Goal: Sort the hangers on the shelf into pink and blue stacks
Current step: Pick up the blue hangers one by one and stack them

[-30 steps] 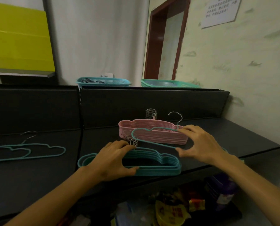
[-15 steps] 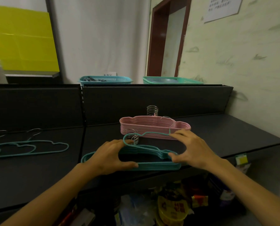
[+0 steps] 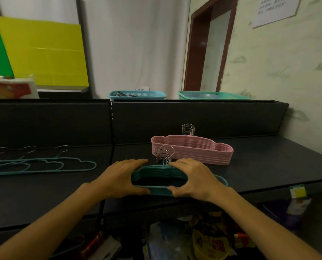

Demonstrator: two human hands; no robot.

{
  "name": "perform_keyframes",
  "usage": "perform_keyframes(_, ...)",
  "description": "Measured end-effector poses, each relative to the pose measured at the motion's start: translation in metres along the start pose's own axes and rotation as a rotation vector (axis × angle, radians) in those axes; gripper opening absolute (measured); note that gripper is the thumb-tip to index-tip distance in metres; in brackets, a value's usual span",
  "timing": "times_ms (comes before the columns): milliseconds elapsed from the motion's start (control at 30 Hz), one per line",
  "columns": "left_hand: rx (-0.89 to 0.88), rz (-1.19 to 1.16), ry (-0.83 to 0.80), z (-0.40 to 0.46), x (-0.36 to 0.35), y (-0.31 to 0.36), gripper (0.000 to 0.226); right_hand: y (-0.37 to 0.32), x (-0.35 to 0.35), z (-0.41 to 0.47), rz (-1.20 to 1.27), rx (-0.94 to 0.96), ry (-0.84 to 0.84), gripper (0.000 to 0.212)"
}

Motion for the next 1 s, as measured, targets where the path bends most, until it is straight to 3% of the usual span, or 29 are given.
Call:
perform_keyframes(367, -0.029, 0.015, -0.010, -0.004, -0.002, -0.002, 0.068, -0.006, -0.008, 0.010, 0.003, 0.025, -0.095, 0.072)
perform_keyframes(633, 0.057, 0.007, -0.099, 0.002, 0.002, -0.013, 0.079, 0.037, 0.015, -0.007, -0.289, -0.170, -0.250, 0.089)
perform_keyframes(767, 0.072, -0.007, -0.148, 0.009, 0.004, -0.013, 0.090, 0.038, 0.020, -0.007, -0.352, -0.161, -0.239, 0.085)
perform_keyframes(1000, 0.071, -0.008, -0.174, 0.013, 0.002, -0.015, 0.074, 0.036, 0.020, -0.007, -0.224, -0.244, -0.304, 0.066)
Point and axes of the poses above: each hand's wrist, its own z-axis towards the middle knuckle, its own x-axis out of the back of the hand, y = z × x, the point moved 3 cm from there along z, towards the middle knuckle, and after that the axes turned 12 degrees about -x, right-handed, at the moved point
